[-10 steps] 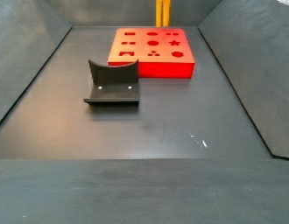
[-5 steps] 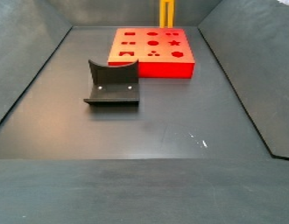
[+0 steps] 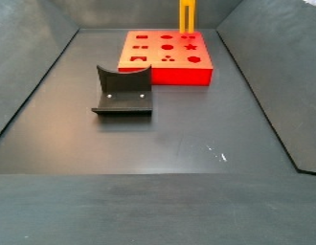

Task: Insert the square-circle object.

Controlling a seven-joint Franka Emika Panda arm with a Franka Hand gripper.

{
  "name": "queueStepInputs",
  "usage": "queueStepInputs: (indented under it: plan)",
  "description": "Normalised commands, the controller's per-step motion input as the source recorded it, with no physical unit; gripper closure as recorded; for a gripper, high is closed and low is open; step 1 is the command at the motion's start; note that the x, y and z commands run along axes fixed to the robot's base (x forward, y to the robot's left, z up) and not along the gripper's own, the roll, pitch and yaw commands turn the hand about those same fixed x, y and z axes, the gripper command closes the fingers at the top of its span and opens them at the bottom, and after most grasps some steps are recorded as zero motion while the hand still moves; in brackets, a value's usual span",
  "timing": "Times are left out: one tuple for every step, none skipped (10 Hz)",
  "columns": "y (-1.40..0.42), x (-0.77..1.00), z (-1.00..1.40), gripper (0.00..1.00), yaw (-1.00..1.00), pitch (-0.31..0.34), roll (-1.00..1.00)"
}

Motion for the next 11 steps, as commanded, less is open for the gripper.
queueStepInputs:
  plan:
    - [0.02,0.0,-0.11,1.0,0.48,-0.077,0.0]
    - [0.08,0.0,-0.15,1.0,0.45,-0.11,0.0]
    - [0.0,-0.06,-0.04,1.0,0.11,-0.083,-0.04]
    - [0.0,-0.22,-0.13,1.0,-0.04,-0.156,-0.17]
    - [0.0,-0.25,0.0,1.0,0.0,-0.14,-0.17]
    - [0.0,-0.24,0.0,1.0,0.0,-0.146,-0.17]
    - [0.0,-0.11,0.0,1.0,0.0,-0.14,-0.16]
    - [-0.02,0.0,0.0,1.0,0.03,-0.136,-0.16]
    - [0.0,0.14,0.0,1.0,0.11,-0.107,-0.12]
    - [0.0,0.17,-0.05,1.0,0.11,-0.106,-0.11]
    - [0.0,-0.01,-0.07,1.0,0.04,-0.096,-0.05]
